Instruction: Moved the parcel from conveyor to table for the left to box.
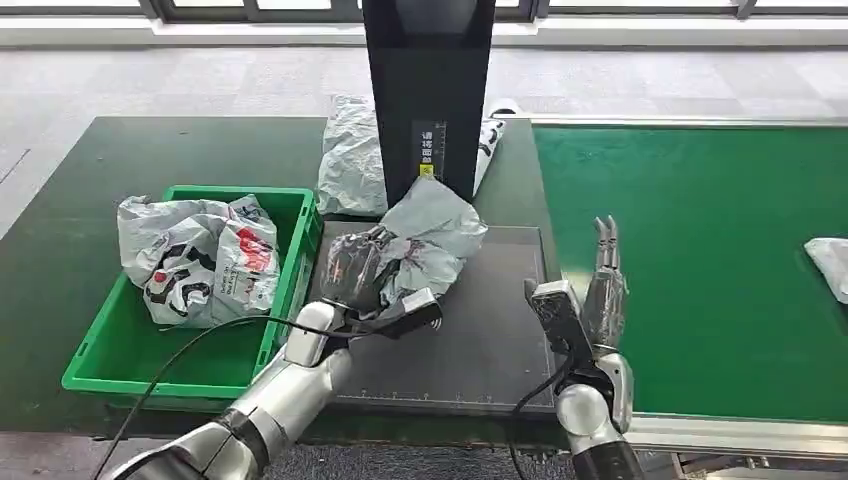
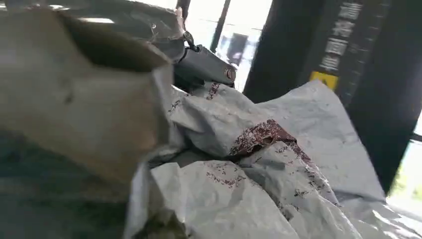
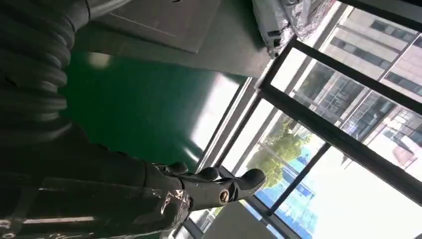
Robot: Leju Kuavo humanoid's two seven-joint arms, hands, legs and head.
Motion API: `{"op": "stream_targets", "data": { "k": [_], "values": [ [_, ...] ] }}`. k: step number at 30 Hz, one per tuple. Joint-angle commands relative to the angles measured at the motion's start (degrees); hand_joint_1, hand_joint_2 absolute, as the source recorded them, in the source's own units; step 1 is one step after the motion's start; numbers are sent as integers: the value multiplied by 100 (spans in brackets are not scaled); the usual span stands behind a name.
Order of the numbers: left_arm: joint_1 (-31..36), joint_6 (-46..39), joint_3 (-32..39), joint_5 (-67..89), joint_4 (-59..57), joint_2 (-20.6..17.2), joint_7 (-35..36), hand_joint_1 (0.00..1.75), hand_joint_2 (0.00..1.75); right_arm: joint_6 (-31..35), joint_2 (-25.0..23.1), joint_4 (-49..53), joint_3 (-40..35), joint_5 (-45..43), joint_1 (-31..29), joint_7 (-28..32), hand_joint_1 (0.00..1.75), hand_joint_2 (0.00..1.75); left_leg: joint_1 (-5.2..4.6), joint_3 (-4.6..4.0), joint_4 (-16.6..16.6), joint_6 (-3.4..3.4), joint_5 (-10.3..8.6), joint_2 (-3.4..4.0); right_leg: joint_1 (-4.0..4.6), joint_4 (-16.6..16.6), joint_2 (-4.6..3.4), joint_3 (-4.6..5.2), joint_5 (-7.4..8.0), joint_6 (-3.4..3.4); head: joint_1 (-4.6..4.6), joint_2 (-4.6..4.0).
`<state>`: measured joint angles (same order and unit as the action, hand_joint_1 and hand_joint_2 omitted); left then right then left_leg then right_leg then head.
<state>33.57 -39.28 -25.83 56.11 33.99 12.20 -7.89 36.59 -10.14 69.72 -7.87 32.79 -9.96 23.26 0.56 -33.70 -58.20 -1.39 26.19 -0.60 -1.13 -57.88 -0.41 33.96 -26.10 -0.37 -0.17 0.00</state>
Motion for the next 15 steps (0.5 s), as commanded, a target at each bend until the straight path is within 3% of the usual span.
{"op": "stream_targets", "data": {
  "k": [1, 2, 5, 7, 10, 15],
  "values": [
    [184, -39, 337, 2, 36, -160, 28, 175, 175, -38, -116, 14, 341, -12, -81, -7, 0, 175, 3, -1, 2, 5, -5, 7, 5, 5, 1, 1, 8, 6, 2, 0],
    [184, -39, 337, 2, 36, -160, 28, 175, 175, -38, -116, 14, 341, -12, -81, -7, 0, 175, 0, -2, 1, 4, -4, 6, 2, 2, 1, 3, 6, 5, 2, -2],
    [-335, -72, 2025, 1960, 1887, 10, 279, 175, 175, -70, -192, -55, 423, 50, -154, -33, 0, 175, 1, -3, 3, 5, -4, 16, 4, 5, -7, 6, 9, 6, 2, -2],
    [-523, -72, 2664, 2827, 2795, 26, 470, 175, 175, -67, -225, -139, 442, 77, -182, -20, 0, 175, 5, -13, -7, 6, 0, 24, 7, -2, -14, 17, 9, 7, 2, -2],
    [-751, -72, 2880, 3301, 3385, -334, 1020, 175, 175, -73, -190, -119, 406, 60, -140, 12, 0, 175, 3, -6, -1, 1, 1, 28, 4, -1, -23, 14, 7, 6, 2, 0],
    [-1238, -72, 3599, 3237, 3732, -563, 1151, 175, 175, -228, -56, -17, 363, -13, -60, -7, 0, 175, 2, 22, 24, -1, 0, 62, 5, 15, -51, 3, 13, 12, 2, 0]
  ]
}}
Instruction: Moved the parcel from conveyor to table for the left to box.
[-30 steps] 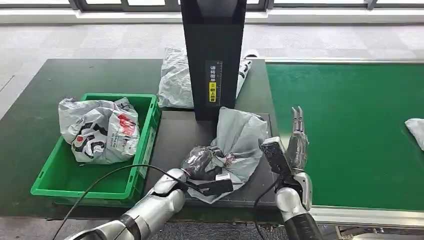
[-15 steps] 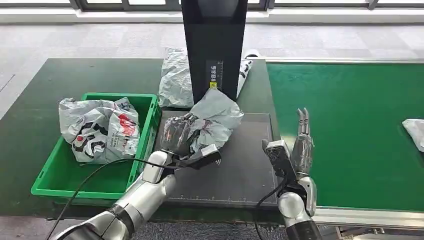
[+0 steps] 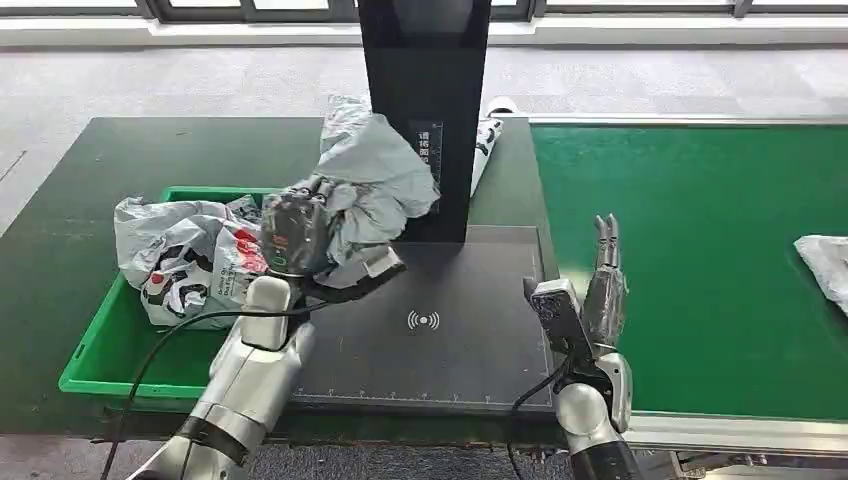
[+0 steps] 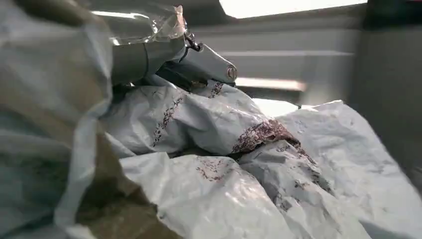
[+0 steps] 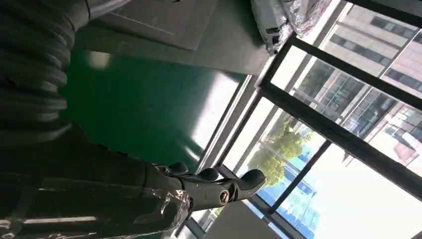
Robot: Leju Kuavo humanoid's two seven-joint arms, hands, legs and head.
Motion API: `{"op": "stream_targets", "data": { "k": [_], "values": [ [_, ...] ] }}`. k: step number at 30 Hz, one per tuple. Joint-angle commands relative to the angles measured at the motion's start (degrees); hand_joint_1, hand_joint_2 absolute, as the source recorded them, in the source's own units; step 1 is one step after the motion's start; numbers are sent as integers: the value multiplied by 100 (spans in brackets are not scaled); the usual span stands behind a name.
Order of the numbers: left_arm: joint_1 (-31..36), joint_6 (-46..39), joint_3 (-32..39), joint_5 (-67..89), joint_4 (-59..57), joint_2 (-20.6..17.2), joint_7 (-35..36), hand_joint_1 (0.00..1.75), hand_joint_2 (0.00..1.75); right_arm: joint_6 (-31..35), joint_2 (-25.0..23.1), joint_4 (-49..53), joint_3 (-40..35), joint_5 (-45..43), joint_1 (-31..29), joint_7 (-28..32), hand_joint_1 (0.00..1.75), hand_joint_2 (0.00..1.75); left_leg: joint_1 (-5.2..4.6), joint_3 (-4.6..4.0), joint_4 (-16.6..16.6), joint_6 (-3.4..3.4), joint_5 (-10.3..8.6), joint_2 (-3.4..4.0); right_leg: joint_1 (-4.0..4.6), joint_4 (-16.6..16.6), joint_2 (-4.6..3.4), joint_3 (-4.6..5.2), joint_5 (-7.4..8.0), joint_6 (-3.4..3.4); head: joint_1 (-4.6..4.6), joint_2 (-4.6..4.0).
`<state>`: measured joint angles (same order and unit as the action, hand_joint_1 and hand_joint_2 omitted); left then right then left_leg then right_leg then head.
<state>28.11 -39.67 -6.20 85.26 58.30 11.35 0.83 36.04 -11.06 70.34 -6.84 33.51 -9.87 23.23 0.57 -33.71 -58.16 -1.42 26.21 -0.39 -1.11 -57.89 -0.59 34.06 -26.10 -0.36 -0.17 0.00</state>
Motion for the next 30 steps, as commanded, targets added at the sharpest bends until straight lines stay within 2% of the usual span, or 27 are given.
{"op": "stream_targets", "data": {
  "k": [1, 3, 10, 11, 13, 14, 15, 16, 17, 19, 20, 22, 24, 27, 30],
  "values": [
    [-806, -33, 1803, 466, 1247, -532, 538, 175, 175, -198, 12, -122, 260, -94, -64, 3, 0, 175, 2, 21, 16, 1, 1, 40, 4, 12, -32, -6, 9, 8, 2, -2],
    [-1029, -33, 1815, 474, 1058, -883, 1052, 175, 175, -172, -23, -201, 228, -74, -52, 57, 0, 175, 5, 23, 19, 4, -1, 35, 9, 15, -28, -9, 9, 9, 2, -2],
    [-1511, -33, 2644, 408, 1058, -875, 1146, 175, 175, -207, 84, -70, 153, -116, 189, 58, 0, 175, 9, 54, 49, 8, -4, 48, 14, 43, -36, -37, 14, 15, 2, -2],
    [-1511, -33, 2644, 408, 1058, -875, 1146, 175, 175, -207, 84, -70, 153, -116, 189, 58, 0, 175, 5, 20, 16, 5, 3, 24, 7, 12, -20, -12, 0, 6, 2, -2],
    [-1509, -33, 2702, 409, 912, -866, 1082, 175, 175, -194, 97, -36, 146, -132, 235, 68, 0, 175, 8, 15, 14, 5, 4, 23, 8, 12, -16, -13, 1, 7, 2, 0],
    [-1535, -33, 2282, 279, 775, -1093, 1465, 175, 175, -142, 131, -82, 109, -218, 221, 103, 0, 175, 10, 12, 12, 9, 3, 14, 11, 14, -5, -16, 1, 7, 4, 0],
    [-1404, -33, 2276, 474, 557, -1016, 1550, 42, 175, -91, 114, -11, 92, -239, 292, 163, 0, 175, 11, 13, 16, 9, -1, 12, 12, 17, -1, -14, 1, 9, 2, -2],
    [-1385, -33, 2431, 410, 442, -1015, 1358, 0, 175, -108, 141, 36, 102, -237, 292, 143, 0, 175, 8, 5, 12, 4, -2, 10, 6, 8, -6, 2, -1, 8, 2, 0],
    [-1144, -33, 2541, 391, -165, -974, 1210, 0, 175, -148, 174, 105, 96, -249, 308, 92, 0, 175, 8, 10, 17, 5, -5, -1, 6, 13, 6, -9, -2, 9, 2, -2],
    [-702, 198, 2537, -491, -1164, -1019, 436, 0, 175, -178, 228, 202, 106, -261, 334, 67, 0, 175, 8, 13, 23, 5, -11, -12, 8, 19, 20, -16, 1, 12, 2, 0],
    [-627, 418, 2516, -789, -1294, -999, 166, 0, 175, -196, 242, 227, 117, -263, 339, 64, 0, 175, 4, 3, 15, 4, -12, -23, 4, 10, 29, -8, -2, 8, 2, -2],
    [-549, 1452, 2370, -2066, -1373, -893, -917, 0, 175, -249, 282, 240, 149, -266, 313, 62, 0, 175, 4, 5, 19, 6, -16, -27, 5, 15, 35, -10, 2, 9, 4, 0],
    [-636, 1754, 2235, -3286, -1045, -817, -1647, 0, 175, -309, 326, 194, 118, -309, 316, 56, 0, 175, -6, 8, 13, 4, -18, -56, -7, 4, 64, -21, -3, 9, 2, 0],
    [-792, 1598, 2123, -4112, -535, -827, -1860, 0, 175, -285, 373, 174, 51, -427, 397, 144, 0, 175, -20, 49, 34, 4, -21, -89, -20, 3, 96, -58, -22, 11, 2, 0],
    [-887, 1543, 2035, -4347, -339, -895, -1841, 0, 175, -275, 391, 150, 4, -465, 403, 176, 0, 175, -25, 55, 46, 5, -20, -111, -25, 4, 125, -58, -31, -1, 0, -2]
  ]
}}
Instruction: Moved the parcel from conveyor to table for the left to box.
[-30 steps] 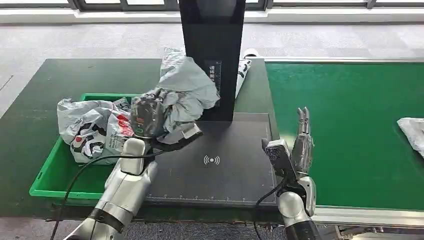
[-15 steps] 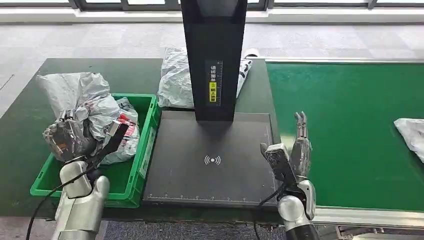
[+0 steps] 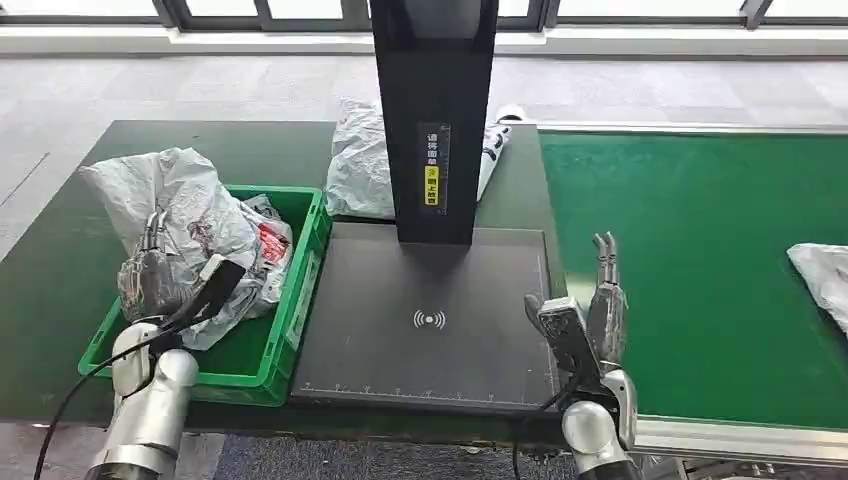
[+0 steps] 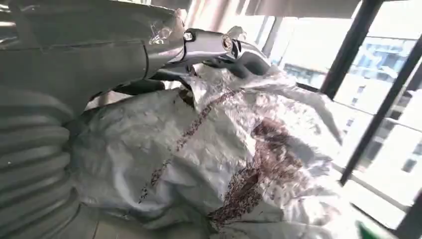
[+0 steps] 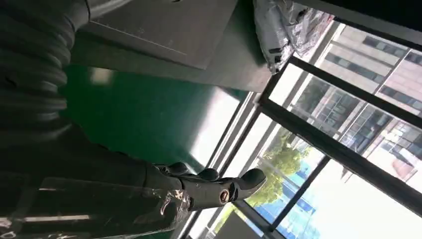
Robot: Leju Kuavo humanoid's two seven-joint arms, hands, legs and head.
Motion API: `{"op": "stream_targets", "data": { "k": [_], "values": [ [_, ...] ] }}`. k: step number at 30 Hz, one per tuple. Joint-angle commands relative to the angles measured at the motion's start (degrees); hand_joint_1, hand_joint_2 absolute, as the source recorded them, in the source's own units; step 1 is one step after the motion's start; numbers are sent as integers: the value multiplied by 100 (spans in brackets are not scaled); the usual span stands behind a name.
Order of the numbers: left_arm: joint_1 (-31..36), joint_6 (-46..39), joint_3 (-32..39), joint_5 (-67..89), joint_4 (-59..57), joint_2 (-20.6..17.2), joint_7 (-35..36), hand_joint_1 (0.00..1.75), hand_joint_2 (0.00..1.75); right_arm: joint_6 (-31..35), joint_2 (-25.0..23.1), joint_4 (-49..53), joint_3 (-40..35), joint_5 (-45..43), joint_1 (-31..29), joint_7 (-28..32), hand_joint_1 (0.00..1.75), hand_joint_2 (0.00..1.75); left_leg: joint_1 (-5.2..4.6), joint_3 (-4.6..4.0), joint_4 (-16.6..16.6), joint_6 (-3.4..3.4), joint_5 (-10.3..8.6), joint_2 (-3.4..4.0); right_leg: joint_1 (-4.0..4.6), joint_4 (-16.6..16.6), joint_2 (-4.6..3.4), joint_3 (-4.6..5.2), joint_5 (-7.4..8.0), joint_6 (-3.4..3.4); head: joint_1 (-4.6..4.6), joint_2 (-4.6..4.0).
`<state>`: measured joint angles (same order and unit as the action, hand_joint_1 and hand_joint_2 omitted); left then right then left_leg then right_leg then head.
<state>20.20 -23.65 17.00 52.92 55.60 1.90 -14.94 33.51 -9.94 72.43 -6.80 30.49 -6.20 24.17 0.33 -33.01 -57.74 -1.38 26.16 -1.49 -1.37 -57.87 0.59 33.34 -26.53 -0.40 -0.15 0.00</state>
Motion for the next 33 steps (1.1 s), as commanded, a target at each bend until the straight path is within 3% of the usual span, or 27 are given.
{"op": "stream_targets", "data": {
  "k": [1, 9, 15, 17, 21, 27, 33],
  "values": [
    [-96, -60, -285, -1113, -70, 50, -264, 0, 175, -22, 280, -60, 0, -163, 35, 82, 0, 175, 0, -18, 6, 2, -17, 2, 2, 4, 4, 18, 17, 3, -2, 0],
    [-512, -1048, -113, -2987, 865, 257, -1486, 0, 175, 9, 290, -437, -146, -331, -125, 253, 0, 175, 6, -28, 9, -3, -70, 27, 7, 12, -15, 26, 65, 30, 0, -2],
    [-512, -1048, -113, -2987, 865, 257, -1486, 0, 175, 9, 290, -437, -146, -331, -125, 253, 0, 175, 7, -38, 10, -3, -68, 37, 9, 14, -26, 34, 70, 33, 0, 0],
    [-553, -1289, -135, -3417, 1036, 310, -1821, 0, 175, 32, 303, -491, -171, -385, -127, 296, 0, 175, 10, -39, 13, -3, -67, 44, 12, 18, -33, 36, 72, 35, 0, -2],
    [-690, -1222, -584, -3754, 1476, 357, -1998, 0, 175, 103, 390, -610, -236, -484, -169, 371, 0, 175, 7, -49, 4, -10, -58, 37, 9, 7, -38, 51, 64, 32, 0, 0],
    [-627, 411, -2148, -3559, 1427, 325, -1722, 0, 175, 59, 508, -1058, -359, -452, -495, 397, 0, 175, 6, -72, 0, -7, -61, 31, 8, 6, -34, 74, 63, 30, 0, 0],
    [-344, 1029, -2922, -3537, 799, 503, -1877, 0, 175, 19, 413, -1884, -576, -455, -1034, 462, 0, 175, 6, -76, 3, -5, -64, 37, 8, 11, -38, 75, 71, 29, 0, 0]
  ]
}}
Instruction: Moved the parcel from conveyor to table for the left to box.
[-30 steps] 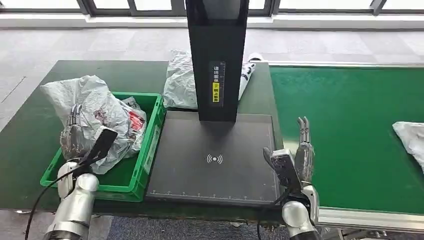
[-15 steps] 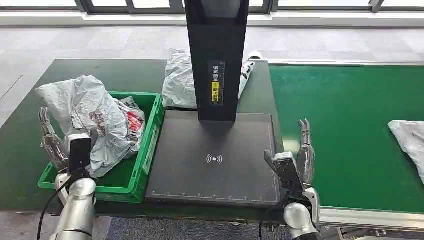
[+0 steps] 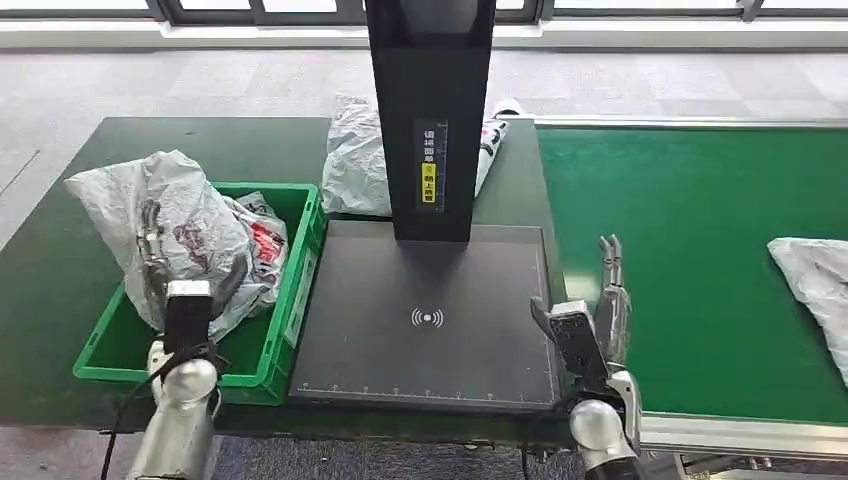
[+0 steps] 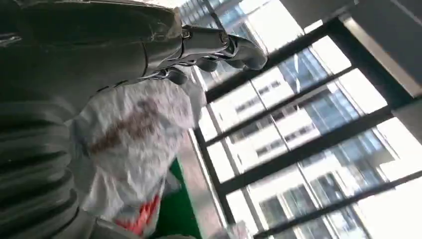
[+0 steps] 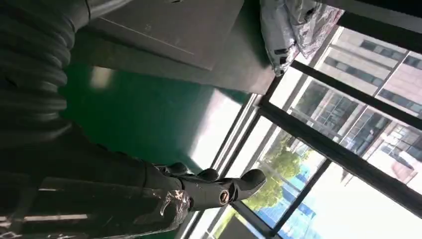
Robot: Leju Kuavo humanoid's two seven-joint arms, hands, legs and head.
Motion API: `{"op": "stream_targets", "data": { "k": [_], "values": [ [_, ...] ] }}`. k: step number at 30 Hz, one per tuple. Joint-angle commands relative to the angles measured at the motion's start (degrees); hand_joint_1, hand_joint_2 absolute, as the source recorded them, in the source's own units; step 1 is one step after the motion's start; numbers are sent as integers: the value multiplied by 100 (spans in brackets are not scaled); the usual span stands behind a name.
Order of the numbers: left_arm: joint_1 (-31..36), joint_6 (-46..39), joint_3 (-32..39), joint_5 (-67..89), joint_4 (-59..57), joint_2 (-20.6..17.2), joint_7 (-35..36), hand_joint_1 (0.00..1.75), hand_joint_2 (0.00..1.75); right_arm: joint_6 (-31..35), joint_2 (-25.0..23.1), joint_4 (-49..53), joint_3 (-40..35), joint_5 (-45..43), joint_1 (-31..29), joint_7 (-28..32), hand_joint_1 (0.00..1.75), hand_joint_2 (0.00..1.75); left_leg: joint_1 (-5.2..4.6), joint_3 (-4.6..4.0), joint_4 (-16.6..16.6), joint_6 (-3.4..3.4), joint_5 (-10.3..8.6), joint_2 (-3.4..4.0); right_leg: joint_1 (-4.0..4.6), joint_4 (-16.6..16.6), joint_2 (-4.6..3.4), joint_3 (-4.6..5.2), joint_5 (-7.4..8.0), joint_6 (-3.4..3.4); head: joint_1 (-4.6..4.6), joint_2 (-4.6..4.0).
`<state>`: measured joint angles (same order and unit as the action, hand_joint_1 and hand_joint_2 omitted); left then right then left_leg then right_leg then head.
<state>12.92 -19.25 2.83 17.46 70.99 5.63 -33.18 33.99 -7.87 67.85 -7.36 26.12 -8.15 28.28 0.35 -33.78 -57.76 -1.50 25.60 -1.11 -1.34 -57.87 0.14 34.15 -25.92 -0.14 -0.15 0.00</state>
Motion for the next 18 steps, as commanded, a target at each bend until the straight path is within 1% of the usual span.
{"op": "stream_targets", "data": {
  "k": [1, 3, 5, 6, 8, 10, 16, 18],
  "values": [
    [423, 599, -1565, 14, -783, 202, -62, 0, 175, -20, 184, -1486, -537, -30, -898, 65, 0, 175, 6, 1, 8, 8, -10, 4, 8, 17, 5, -6, 15, 3, 0, 0],
    [625, 645, -1855, 160, -1127, 310, -126, 0, 175, 29, 138, -1888, -611, -64, -1187, 161, 0, 175, 5, -5, 4, 7, -12, 0, 8, 13, 10, -2, 17, 1, 0, 0],
    [821, 847, -2080, 128, -1411, 422, -115, 0, 175, -23, 107, -2198, -664, -175, -1461, 181, 0, 175, 6, -7, 2, 6, -15, 4, 8, 11, 5, 4, 24, 1, -2, -2],
    [954, 1025, -2146, -13, -1601, 495, -90, 0, 175, -48, 113, -2401, -690, -244, -1612, 177, 0, 175, 2, -7, -3, 6, -12, -7, 3, 2, 14, 4, 17, -3, -2, 0],
    [1155, 1151, -2315, -8, -1893, 541, -14, 0, 175, -69, 105, -2573, -697, -350, -1762, 234, 0, 175, 3, -10, -2, 9, -16, 2, 6, 5, 5, 8, 26, -4, 0, -2],
    [1338, 1203, -2523, 140, -2212, 575, 122, 0, 175, -58, 100, -2640, -725, -369, -1820, 222, 0, 175, 2, -9, -2, 8, -17, 2, 4, 5, 5, 6, 26, -5, 0, 0],
    [1360, 1168, -2533, 140, -2294, 575, 96, 0, 175, -41, 106, -2607, -749, -379, -1780, 223, 0, 175, 2, -4, 0, 3, -17, 11, 3, 7, -9, 6, 28, -3, 0, -2],
    [1409, 1465, -2572, 27, -2521, 647, 265, 0, 175, -115, 81, -2494, -738, -437, -1668, 158, 0, 175, 5, 1, 7, 4, -18, 17, 8, 15, -12, 2, 32, 1, 0, 0]
  ]
}}
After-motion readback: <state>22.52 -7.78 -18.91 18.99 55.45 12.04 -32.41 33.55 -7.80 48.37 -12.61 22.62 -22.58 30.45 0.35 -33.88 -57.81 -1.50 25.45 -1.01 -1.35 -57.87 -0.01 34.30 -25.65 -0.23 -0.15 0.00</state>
